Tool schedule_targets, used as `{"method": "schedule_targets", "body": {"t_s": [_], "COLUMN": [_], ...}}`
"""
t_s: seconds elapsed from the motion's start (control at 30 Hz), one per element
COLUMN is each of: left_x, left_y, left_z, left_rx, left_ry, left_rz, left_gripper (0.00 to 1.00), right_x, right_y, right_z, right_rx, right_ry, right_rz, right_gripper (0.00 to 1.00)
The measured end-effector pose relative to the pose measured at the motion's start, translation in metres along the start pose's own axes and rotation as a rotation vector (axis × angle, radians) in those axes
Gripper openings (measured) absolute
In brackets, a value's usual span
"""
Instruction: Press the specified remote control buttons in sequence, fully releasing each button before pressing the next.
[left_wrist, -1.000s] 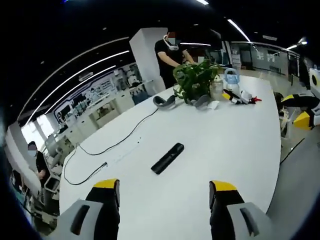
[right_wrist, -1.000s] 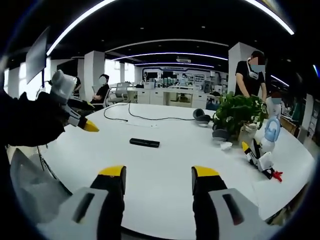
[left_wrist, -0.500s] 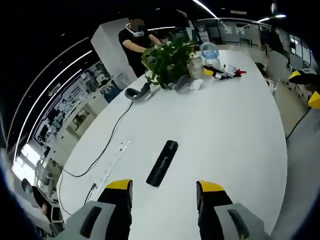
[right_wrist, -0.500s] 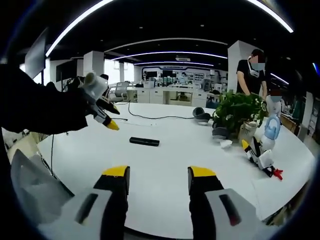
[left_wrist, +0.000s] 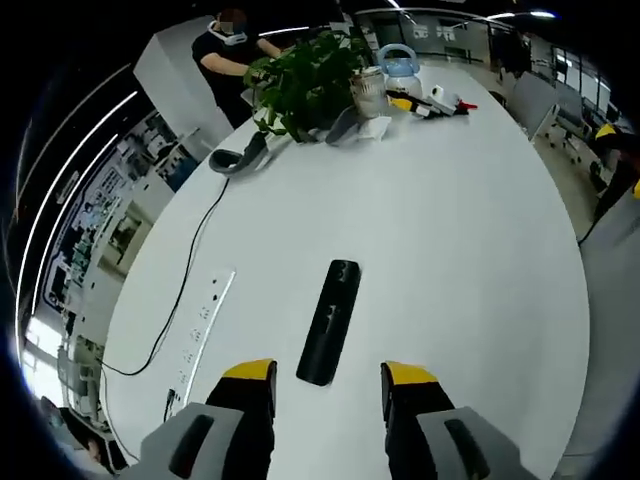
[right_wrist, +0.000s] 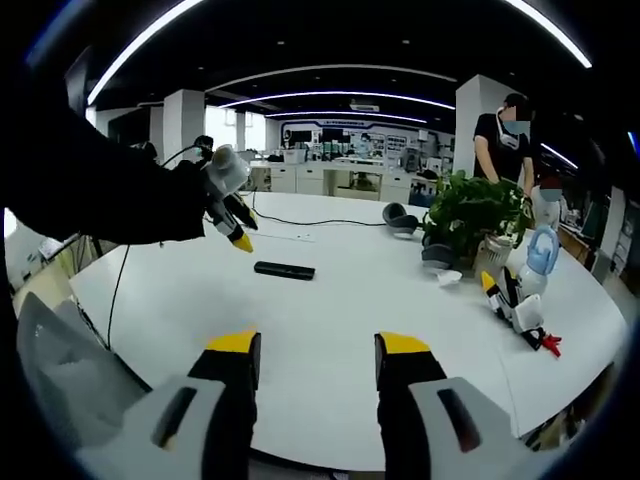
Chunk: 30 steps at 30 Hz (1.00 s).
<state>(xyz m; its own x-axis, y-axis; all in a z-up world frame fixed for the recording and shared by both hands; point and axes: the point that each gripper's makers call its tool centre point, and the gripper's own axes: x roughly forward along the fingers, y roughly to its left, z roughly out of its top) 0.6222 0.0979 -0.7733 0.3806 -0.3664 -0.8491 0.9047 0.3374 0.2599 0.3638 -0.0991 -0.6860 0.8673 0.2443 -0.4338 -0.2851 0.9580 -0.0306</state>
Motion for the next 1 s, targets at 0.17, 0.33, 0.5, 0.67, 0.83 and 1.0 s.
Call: {"method": "schedule_targets", "body": {"t_s": [0.17,0.33,0.5,0.67,0.83,1.0], "left_x": [0.018,0.032,0.047,0.061,0.071,0.079], "left_y": [0.003,0.004,0.008,0.009,0.005,0.008], "left_z": [-0.008,-0.012,-0.012,-0.022,-0.032,-0.038], "left_rx": [0.025,0.048,0.044,0.042,0.038,0.045], "left_ry": [0.046,0.081,0.115,0.168,0.213,0.234], "left_rz": [-0.061,-0.097,-0.127,-0.171,-0.217,-0.206], "left_gripper": [0.38,0.34,0.35,0.38,0.45,0.41], "right_x": [0.001,0.002,0.003,0.004,0.004,0.005], "right_y": [0.000,0.000,0.000,0.000,0.001,0.001], "right_z": [-0.003,-0.006,-0.009,-0.010,-0.012,-0.012], "right_rx": [-0.010,-0.011,-0.009,-0.011,-0.014,-0.013], "right_ry": [0.020,0.035,0.049,0.062,0.070,0.076], "right_rz": [-0.006,-0.004,-0.005,-0.004,0.000,-0.001], "right_gripper": [0.47,0.46,0.45,0.44,0.44,0.43]}}
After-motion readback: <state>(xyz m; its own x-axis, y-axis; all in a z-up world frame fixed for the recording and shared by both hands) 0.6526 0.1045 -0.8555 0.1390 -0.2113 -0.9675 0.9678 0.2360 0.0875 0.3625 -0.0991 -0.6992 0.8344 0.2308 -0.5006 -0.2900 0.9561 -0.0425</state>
